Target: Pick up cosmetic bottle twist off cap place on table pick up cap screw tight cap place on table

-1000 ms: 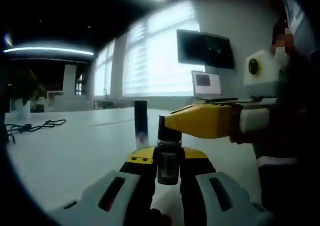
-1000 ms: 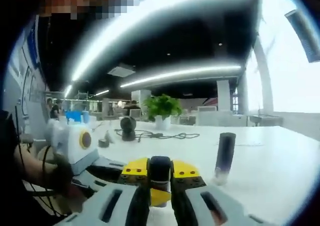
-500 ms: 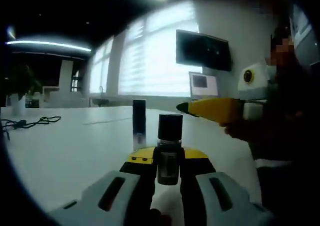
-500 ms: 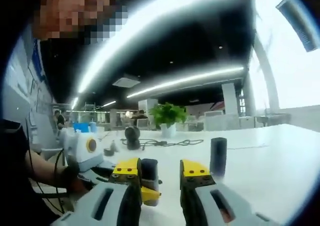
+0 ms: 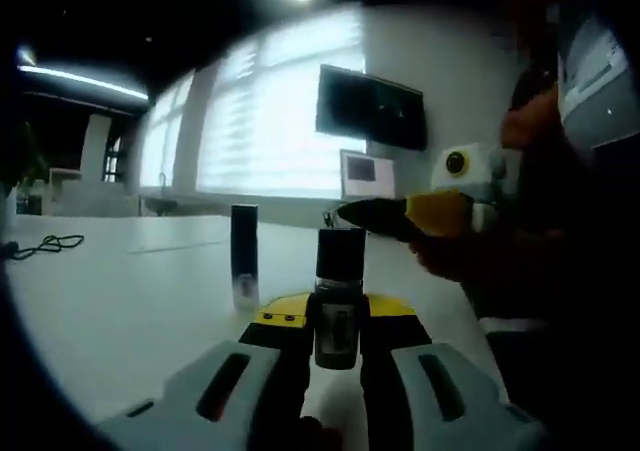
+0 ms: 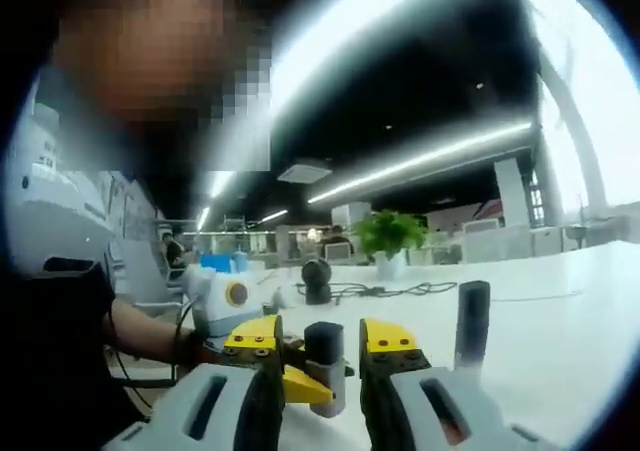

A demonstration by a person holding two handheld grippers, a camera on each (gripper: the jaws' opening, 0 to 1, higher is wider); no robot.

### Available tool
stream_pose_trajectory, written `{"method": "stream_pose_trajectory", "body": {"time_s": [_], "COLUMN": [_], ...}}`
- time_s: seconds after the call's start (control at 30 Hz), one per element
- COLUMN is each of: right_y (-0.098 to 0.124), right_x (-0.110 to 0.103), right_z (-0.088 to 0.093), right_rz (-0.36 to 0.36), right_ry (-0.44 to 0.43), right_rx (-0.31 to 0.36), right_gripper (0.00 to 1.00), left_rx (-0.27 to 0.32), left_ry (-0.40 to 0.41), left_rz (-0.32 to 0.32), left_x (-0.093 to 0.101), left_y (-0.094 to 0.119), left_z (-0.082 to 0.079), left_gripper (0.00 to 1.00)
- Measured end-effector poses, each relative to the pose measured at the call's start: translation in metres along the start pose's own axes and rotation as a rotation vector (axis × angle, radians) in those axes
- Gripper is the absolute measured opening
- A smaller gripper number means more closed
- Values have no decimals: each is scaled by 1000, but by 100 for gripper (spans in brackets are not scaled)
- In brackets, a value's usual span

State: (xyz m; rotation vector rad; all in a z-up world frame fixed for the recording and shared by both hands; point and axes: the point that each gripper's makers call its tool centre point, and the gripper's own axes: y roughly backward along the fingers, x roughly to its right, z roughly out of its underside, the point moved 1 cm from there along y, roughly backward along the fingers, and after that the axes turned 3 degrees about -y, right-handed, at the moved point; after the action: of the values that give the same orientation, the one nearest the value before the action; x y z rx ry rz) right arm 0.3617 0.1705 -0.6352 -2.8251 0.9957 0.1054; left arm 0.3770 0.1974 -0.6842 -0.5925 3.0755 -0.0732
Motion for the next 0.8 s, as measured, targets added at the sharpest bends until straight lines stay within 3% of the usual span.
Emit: {"method": "stream_pose_trajectory", "body": {"time_s": [0.13, 0.43, 0.8], "right_y": [1, -1, -3], "right_x": [-7, 2, -1], "right_z": [6, 13, 11], "right_rz": [-127, -205, -362], "right_ry": [7, 67, 34], "right_rx": [-45, -94, -118], "right_gripper": [23, 23, 17], "left_rx": [-32, -15, -15], "left_ry": [22, 29, 30], "left_rz": [16, 81, 109], "left_x": [2, 9, 12], "left_y": [-2, -1, -1], "left_z": [8, 5, 5], "left_gripper": [8, 8, 8]}}
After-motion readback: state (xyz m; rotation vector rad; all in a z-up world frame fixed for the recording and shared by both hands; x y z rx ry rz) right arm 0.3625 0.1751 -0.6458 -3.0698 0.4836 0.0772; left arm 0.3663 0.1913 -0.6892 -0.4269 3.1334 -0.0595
